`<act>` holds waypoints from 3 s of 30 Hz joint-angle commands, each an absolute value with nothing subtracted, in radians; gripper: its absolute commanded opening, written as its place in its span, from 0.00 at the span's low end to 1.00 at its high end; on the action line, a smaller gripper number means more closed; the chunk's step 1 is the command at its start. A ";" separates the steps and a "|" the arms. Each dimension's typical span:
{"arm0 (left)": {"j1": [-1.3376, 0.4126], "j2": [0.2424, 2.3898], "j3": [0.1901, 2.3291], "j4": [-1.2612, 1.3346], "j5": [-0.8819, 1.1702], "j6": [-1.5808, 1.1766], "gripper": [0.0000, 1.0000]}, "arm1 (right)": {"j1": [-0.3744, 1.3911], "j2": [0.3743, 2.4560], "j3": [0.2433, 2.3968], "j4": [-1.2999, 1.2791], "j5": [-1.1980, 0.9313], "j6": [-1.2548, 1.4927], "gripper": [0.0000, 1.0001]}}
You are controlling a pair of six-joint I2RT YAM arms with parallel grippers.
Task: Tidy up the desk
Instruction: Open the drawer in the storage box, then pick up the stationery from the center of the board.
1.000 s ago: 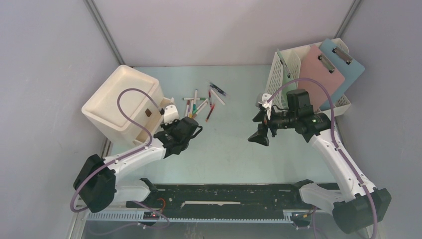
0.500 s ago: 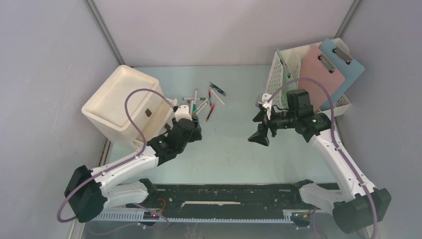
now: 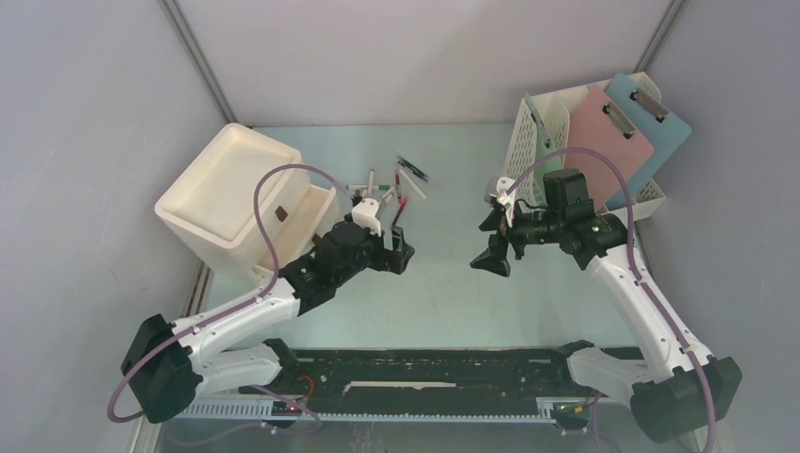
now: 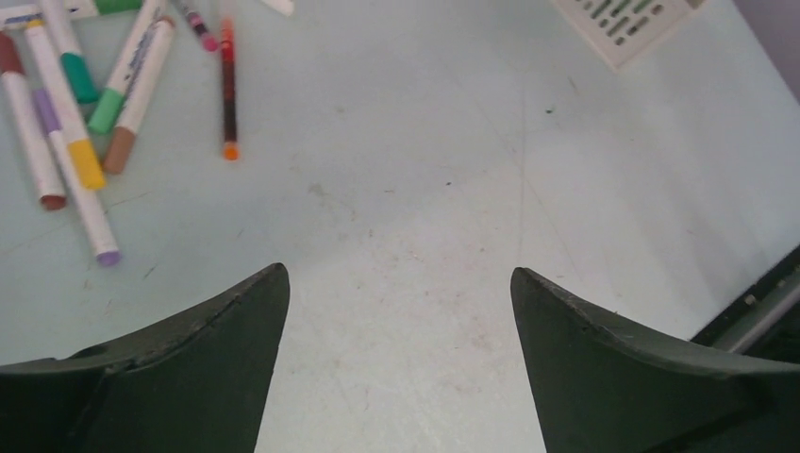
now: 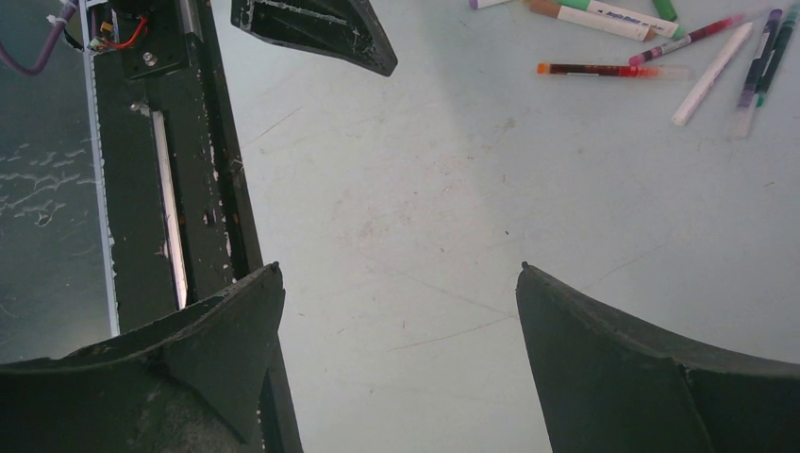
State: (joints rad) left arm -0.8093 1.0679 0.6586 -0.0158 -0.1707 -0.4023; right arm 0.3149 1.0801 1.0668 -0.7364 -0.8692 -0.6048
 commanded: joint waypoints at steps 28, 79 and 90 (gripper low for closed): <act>-0.602 1.526 0.982 0.071 0.087 -0.303 0.96 | 0.309 1.051 1.065 -0.729 -0.859 -0.631 1.00; -0.600 2.042 1.481 -0.387 -0.189 -0.189 0.51 | 0.353 1.101 1.066 -0.745 -0.769 -0.672 1.00; -0.590 2.091 1.503 -0.418 -0.175 -0.205 0.35 | 0.354 1.098 1.065 -0.745 -0.769 -0.672 1.00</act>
State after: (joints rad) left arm -0.5953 2.0804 1.4700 -0.3992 -0.1715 -0.2092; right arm 0.3431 1.1042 1.0668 -0.7410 -0.7677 -0.6529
